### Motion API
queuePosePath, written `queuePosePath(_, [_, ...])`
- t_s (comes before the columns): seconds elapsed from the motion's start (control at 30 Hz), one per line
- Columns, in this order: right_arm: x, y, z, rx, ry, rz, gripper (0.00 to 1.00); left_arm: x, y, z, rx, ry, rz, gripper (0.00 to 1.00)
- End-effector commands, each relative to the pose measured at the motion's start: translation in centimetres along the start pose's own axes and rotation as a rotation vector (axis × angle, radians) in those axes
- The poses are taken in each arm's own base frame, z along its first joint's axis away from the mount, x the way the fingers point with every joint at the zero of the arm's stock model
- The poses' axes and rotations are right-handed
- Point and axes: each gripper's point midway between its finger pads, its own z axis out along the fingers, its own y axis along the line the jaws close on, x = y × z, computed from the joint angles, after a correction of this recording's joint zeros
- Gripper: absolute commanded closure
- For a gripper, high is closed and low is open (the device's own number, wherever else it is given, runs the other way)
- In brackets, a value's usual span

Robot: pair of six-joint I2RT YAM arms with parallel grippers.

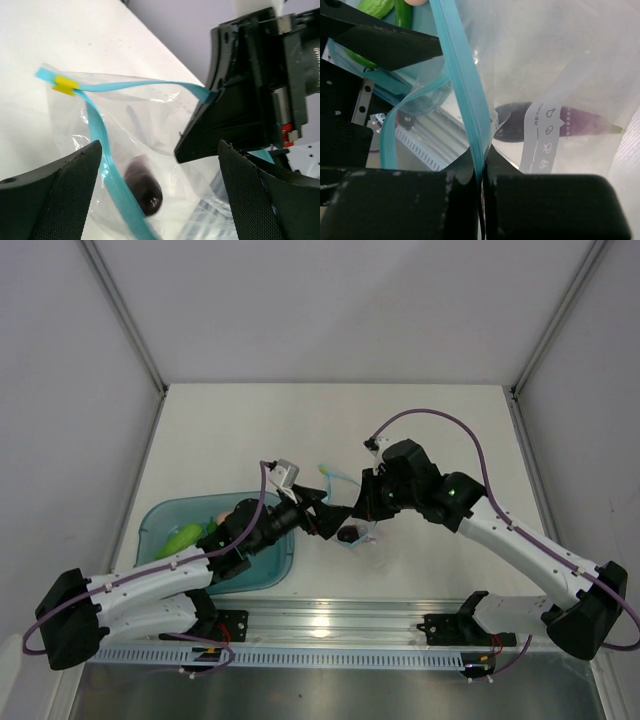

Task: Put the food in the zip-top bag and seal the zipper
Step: Place the fake vegetable in the zipper food storage bag.

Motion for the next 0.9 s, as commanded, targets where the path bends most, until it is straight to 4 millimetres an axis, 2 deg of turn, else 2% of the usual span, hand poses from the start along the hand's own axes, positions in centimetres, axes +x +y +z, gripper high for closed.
queuePosePath(0.0, [-1.9, 0.4, -1.7, 0.006, -0.078, -0.035, 1.00, -3.0, -0.2, -0.3, -0.058, -0.069, -0.014, 0.00])
queuePosePath(0.03, [-1.9, 0.3, -1.7, 0.012, -0.078, -0.038, 1.00, -3.0, -0.1, -0.4, -0.065, -0.061, -0.018, 0.00])
queuePosePath(0.13, [-1.8, 0.0, -1.6, 0.026, -0.078, -0.039, 1.00, -4.9, -0.7, -0.9, -0.077, -0.103, -0.045, 0.00])
queuePosePath(0.2, [-1.8, -0.2, -1.6, 0.034, -0.079, -0.042, 1.00, -4.4, 0.8, -1.4, -0.175, -0.063, -0.067, 0.01])
queuePosePath(0.23, [-1.9, -0.3, -1.7, 0.037, -0.081, -0.043, 1.00, -6.8, 1.3, -1.8, -0.248, -0.120, -0.090, 0.01])
queuePosePath(0.27, [-1.8, -0.4, -1.7, 0.043, -0.079, -0.047, 1.00, -5.2, 3.1, -2.6, -0.350, -0.059, -0.116, 0.00])
queuePosePath(0.3, [-1.8, -0.6, -1.7, 0.050, -0.079, -0.048, 1.00, -4.8, 4.1, -3.3, -0.416, -0.043, -0.126, 0.01])
queuePosePath(0.33, [-1.8, -0.7, -1.7, 0.055, -0.079, -0.053, 1.00, -6.2, 4.1, -3.9, -0.454, -0.073, -0.149, 0.01])
queuePosePath(0.37, [-1.7, -1.0, -1.7, 0.065, -0.077, -0.053, 1.00, -6.5, 5.6, -4.8, -0.546, -0.104, -0.175, 0.01])
queuePosePath(0.4, [-1.5, -1.3, -1.7, 0.074, -0.076, -0.057, 1.00, -5.7, 6.9, -6.1, -0.629, -0.067, -0.163, 0.01])
queuePosePath(0.47, [-1.4, -1.7, -1.7, 0.090, -0.079, -0.061, 1.00, -5.7, 8.6, -7.6, -0.732, -0.089, -0.209, 0.01])
queuePosePath(0.5, [-1.2, -1.9, -1.7, 0.097, -0.076, -0.065, 1.00, -4.8, 10.3, -9.2, -0.815, -0.050, -0.212, 0.01])
queuePosePath(0.57, [-1.0, -2.2, -1.7, 0.103, -0.070, -0.069, 1.00, -3.9, 11.8, -10.5, -0.883, -0.041, -0.280, 0.01])
queuePosePath(0.67, [-0.6, -2.7, -1.7, 0.110, -0.065, -0.075, 1.00, -2.8, 15.3, -13.1, -1.017, -0.009, -0.356, 0.00])
queuePosePath(0.73, [-0.4, -3.0, -1.7, 0.114, -0.061, -0.071, 1.00, -1.7, 16.3, -14.3, -1.071, 0.021, -0.393, 0.01])
queuePosePath(0.87, [-0.1, -3.2, -1.6, 0.111, -0.056, -0.069, 1.00, -1.1, 18.8, -16.8, -1.211, 0.002, -0.470, 0.01])
